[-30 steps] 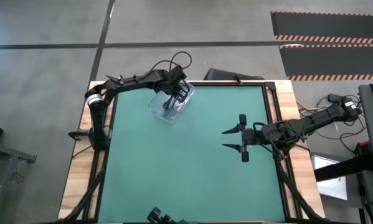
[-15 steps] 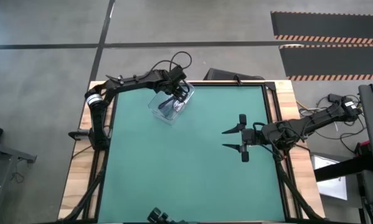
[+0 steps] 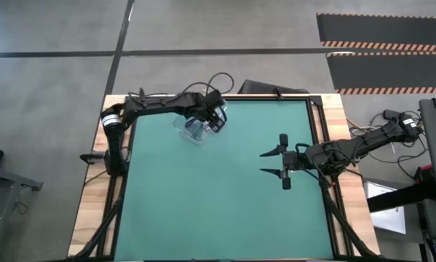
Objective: Pick and place USB-C Cables
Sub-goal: Return to Home Position
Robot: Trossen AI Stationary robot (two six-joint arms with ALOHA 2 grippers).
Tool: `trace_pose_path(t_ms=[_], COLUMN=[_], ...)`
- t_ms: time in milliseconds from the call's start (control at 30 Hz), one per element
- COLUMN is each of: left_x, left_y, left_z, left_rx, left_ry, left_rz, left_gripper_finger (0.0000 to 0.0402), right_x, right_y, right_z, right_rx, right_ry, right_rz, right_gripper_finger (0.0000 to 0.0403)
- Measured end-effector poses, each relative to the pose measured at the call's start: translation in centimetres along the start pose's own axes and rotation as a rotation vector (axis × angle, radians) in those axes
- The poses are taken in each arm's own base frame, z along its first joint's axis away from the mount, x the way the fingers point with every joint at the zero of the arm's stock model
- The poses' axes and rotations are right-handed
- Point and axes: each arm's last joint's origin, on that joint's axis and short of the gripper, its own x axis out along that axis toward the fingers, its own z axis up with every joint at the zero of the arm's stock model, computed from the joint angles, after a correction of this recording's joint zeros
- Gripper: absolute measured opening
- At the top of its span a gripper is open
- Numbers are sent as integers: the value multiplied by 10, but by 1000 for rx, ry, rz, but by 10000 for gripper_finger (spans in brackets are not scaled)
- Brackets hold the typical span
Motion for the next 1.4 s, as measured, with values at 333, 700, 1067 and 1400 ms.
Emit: trace_pose_path(t_ms=[333,700,1067,1400], left_x=[-31,-79,-135,-163], left_y=[-81,-167,-197,-125], left_z=[-28,-86,-152,-196], left_rx=[207,521,794,674], left_ry=[-137,-291,-315,-480], left_rz=[-33,-166,-218,-300], left_gripper_finger=[217,217,214,134], right_x=[0,0,0,1], right_y=[0,0,3,7], right_z=[-1,0,0,-14], right_rx=[-3,0,-27,-105], right_ry=[2,-6,-17,-130], right_rz=[0,9,58,48], right_gripper_finger=[215,215,215,215])
